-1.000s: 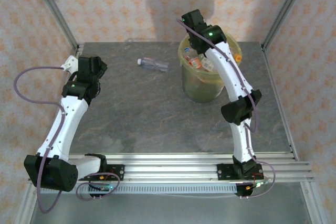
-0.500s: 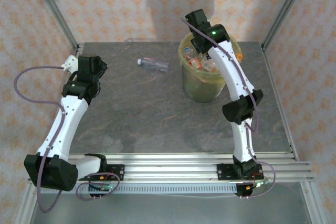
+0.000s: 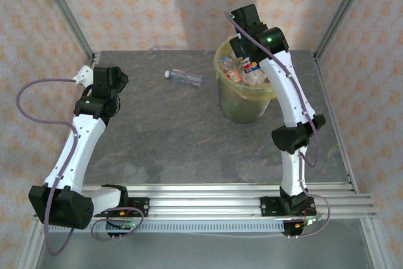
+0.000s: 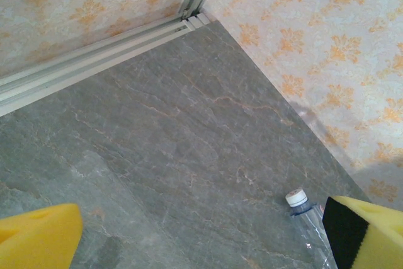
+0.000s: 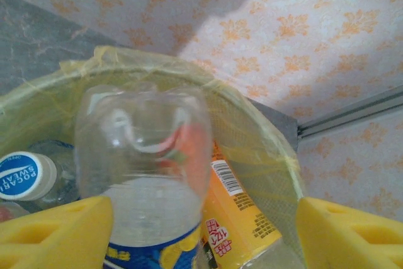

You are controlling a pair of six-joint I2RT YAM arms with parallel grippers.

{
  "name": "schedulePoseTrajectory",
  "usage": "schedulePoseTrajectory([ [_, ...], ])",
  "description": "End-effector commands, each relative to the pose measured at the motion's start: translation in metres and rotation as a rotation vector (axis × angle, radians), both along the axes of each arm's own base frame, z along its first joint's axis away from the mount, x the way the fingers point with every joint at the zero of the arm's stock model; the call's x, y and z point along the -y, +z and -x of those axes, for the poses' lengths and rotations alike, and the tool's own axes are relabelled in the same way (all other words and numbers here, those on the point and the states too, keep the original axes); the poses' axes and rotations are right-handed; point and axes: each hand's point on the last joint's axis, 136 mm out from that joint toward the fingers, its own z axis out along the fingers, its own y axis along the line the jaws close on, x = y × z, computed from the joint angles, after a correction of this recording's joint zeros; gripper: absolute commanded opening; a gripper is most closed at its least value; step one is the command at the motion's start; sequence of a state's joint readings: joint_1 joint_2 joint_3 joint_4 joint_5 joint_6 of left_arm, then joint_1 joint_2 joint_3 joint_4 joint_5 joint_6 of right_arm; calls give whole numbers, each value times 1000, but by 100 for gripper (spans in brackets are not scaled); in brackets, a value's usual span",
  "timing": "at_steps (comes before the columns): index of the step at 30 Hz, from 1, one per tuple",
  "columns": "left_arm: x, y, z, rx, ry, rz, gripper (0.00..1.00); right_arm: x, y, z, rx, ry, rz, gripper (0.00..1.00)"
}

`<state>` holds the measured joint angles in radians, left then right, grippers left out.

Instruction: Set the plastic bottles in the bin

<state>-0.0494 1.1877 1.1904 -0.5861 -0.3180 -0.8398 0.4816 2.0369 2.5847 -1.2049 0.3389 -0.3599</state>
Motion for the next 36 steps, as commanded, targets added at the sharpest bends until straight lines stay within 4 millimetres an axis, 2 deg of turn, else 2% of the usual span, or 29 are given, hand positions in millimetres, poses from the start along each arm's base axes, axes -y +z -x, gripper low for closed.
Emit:
schedulePoseTrajectory([
  [1,-5,8,3,6,14,-9,100,2,28,3,88,-25,-68,70],
  [5,-5,9,4,9,13,-9,100,3,20,-5,83,-46,-48,68],
  [15,-5,11,6,9,12,-16,100,-5,-35,-15,-62,-46,8,63],
  [19,-5,10,5,10,10,-15,100,-1,-45,-17,-80,-71,35,61],
  [22,-4,11,3,10,3,-17,100,-3,-41,-14,-77,-64,9,61],
  [27,-1,9,-4,0,-21,-12,100,-7,-18,-6,-35,-39,-70,62],
  [30,8,7,-18,-6,-70,4,100,-10,0,2,-5,-17,-127,63],
  [36,35,-4,-52,-69,-148,17,100,-13,34,19,58,24,-234,73],
])
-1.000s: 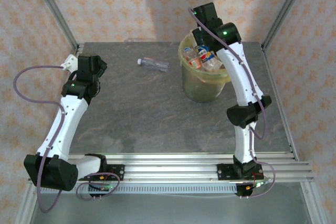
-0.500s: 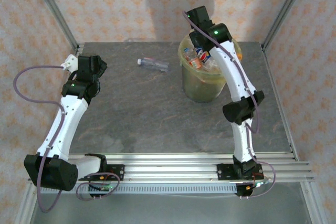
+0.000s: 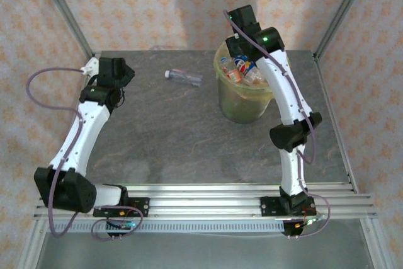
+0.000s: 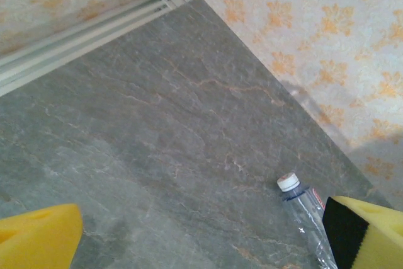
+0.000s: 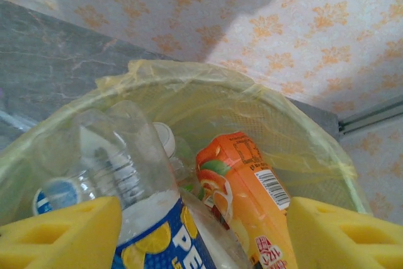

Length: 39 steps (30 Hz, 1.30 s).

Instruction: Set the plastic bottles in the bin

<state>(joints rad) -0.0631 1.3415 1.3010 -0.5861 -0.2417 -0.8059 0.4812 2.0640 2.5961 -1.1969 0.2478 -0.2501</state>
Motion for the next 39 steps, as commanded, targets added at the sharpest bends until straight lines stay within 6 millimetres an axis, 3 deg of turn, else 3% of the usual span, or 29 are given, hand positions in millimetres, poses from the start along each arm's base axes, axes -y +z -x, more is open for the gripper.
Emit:
schedulePoseTrajectory([
  [1,24,4,-20,-19,-72,-4,100,5,52,28,91,20,-110,75],
  [7,68,-16,-67,-70,-126,43,100,9,70,44,115,21,-176,87],
  [10,87,-26,-91,-88,-114,70,100,10,74,52,116,18,-208,99],
  [14,107,-37,-120,-94,-83,112,100,15,75,62,119,-4,-236,99],
  [15,112,-52,-129,-118,-76,125,100,16,74,64,119,-7,-241,99],
  [24,139,-104,-178,-182,-50,188,100,26,63,84,127,-30,-293,99],
  [30,149,-132,-197,-216,-59,201,100,31,56,102,131,-40,-351,99],
  [39,158,-174,-204,-269,-65,228,100,39,57,119,145,-50,-388,99],
])
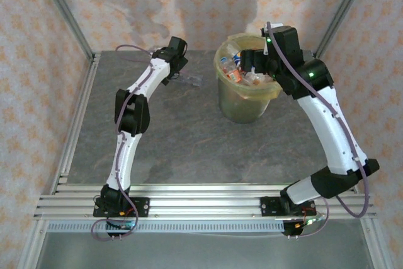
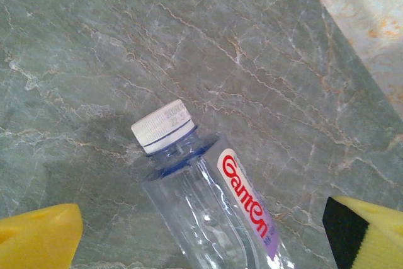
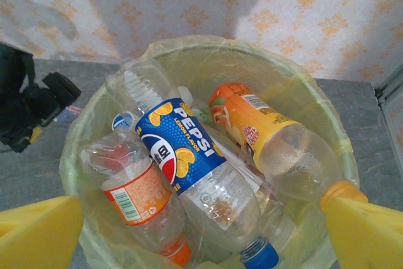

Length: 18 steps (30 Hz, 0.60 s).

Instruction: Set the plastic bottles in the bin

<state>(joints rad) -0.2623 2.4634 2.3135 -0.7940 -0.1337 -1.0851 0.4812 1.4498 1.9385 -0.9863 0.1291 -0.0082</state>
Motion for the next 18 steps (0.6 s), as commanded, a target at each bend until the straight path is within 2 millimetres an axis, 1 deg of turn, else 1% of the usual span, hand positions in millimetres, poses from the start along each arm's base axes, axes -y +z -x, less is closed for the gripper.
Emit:
schedulePoseTrajectory([
  [1,9,-5,1,-20,-2,17,100,1,9,6,34,-8,-50,99],
  [7,22,-25,-4,-46,-41,27,100,1,5,8,28,-9,-59,99],
  [12,32,-47,-9,-71,-66,55,100,-2,-1,5,13,-6,-50,99],
  [16,33,-63,-3,-114,-62,53,100,-3,-3,3,10,-10,-41,99],
  [17,32,-67,0,-126,-59,50,99,-3,-3,4,12,-8,-40,99],
  [18,30,-70,3,-138,-53,47,94,-3,-3,3,13,-9,-39,99],
])
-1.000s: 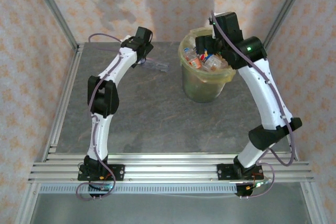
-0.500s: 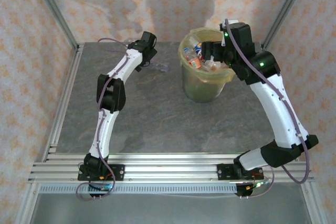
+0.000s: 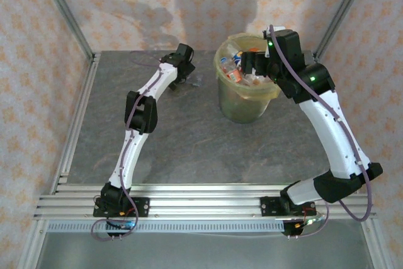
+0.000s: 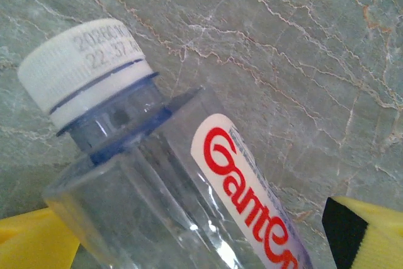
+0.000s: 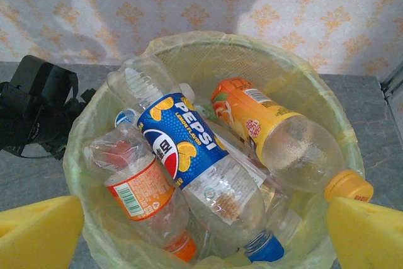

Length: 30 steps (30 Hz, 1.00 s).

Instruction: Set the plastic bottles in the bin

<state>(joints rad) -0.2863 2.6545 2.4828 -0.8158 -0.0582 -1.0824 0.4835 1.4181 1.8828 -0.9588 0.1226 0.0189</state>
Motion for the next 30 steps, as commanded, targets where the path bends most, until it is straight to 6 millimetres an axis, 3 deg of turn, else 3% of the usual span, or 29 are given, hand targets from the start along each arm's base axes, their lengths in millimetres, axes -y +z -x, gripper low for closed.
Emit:
schedulePoseTrajectory([
  [1,-4,-17,20,-94,18,-11,85,-3,2,-1,15,-3,-11,99],
  [4,-9,-22,30,-119,41,-25,66,-3,3,-1,20,-4,-13,99],
  [8,-15,-19,38,-120,58,-41,53,-3,2,-1,20,-8,-10,99],
  [12,-16,-1,38,-90,37,-44,41,-2,-1,-2,12,-16,-10,99],
  [16,-14,40,36,-24,-26,-53,41,-2,-7,0,0,-20,-26,99],
  [20,-15,97,40,77,-80,-61,41,-9,-11,5,-5,5,-74,99],
  [30,-5,221,73,349,-201,37,41,-30,-15,12,-19,98,-191,99],
])
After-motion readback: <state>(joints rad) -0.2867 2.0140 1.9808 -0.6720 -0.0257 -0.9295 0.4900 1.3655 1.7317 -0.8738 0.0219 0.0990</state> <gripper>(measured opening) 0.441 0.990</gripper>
